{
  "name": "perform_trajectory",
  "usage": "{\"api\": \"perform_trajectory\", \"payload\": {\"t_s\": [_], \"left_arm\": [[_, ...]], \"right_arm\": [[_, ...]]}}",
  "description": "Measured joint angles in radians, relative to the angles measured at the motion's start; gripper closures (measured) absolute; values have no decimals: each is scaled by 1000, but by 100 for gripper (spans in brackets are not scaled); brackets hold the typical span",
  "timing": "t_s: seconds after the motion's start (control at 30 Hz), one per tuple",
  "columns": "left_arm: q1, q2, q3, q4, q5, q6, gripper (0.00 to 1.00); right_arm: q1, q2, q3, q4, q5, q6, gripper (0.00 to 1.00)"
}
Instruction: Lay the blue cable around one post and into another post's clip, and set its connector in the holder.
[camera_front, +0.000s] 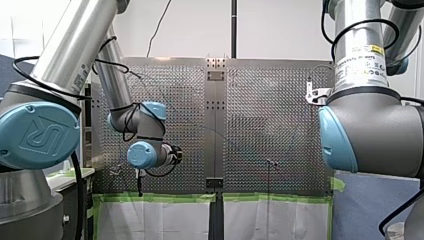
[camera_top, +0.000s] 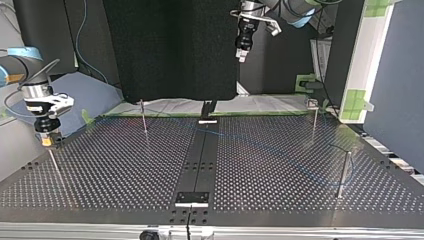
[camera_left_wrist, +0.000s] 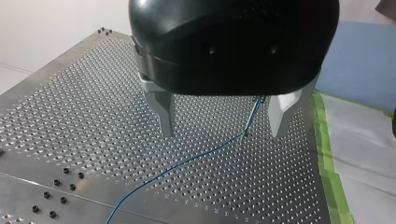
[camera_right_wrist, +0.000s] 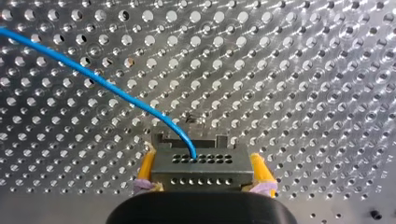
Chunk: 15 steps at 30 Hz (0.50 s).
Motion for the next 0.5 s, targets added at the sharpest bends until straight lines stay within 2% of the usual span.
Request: {"api": "perform_trajectory", "payload": {"t_s": [0.23, 0.5], "left_arm": [[0, 0, 0, 0, 0, 0, 0], [0, 0, 1, -2, -4, 0, 0]], "right_arm": [[-3, 9, -9, 7, -5, 0, 100], [-2, 26, -22, 18, -6, -8, 100]]}}
